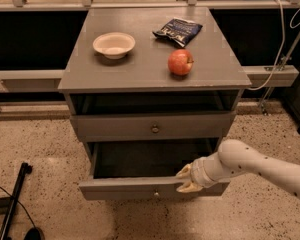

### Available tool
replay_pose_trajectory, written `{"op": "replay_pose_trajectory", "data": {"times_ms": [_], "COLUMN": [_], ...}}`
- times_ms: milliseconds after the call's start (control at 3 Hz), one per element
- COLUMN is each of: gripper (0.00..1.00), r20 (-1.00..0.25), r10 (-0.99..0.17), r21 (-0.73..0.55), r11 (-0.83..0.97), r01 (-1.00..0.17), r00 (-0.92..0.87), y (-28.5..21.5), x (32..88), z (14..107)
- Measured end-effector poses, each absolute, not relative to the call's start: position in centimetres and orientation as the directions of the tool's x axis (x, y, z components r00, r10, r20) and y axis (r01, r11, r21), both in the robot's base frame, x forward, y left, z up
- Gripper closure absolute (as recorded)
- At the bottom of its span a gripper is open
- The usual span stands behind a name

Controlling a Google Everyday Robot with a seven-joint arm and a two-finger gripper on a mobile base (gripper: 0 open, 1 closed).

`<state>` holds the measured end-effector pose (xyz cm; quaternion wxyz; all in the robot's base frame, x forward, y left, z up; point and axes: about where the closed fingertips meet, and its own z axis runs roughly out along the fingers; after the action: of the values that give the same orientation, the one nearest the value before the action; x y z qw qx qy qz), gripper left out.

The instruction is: Open middle drawer

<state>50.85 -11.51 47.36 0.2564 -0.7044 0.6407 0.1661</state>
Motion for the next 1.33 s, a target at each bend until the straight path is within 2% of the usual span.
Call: {"op": "replay_pose_trajectory", "data": {"times_ms": [333, 667, 1000, 1333], "gripper": [0.41, 0.57, 0.81, 1.00], "r20": [-0.562, -0.540, -0.520, -0.490], "r10": [-0.817, -0.834, -0.851, -0.871], "r21": [-0.197, -0.220, -0.207, -0.177], "r11": [-0.018, 0.012, 0.045, 0.061], "r01": [-0.980, -0.975, -0.977, -0.982], "r00": [0.128, 0.111, 0.072, 0.034], "y": [-11.9, -11.9, -11.1, -9.9], "x": [51.9, 54.2, 57.5, 60.1], "z": [50.3, 51.2, 50.2, 47.7]}}
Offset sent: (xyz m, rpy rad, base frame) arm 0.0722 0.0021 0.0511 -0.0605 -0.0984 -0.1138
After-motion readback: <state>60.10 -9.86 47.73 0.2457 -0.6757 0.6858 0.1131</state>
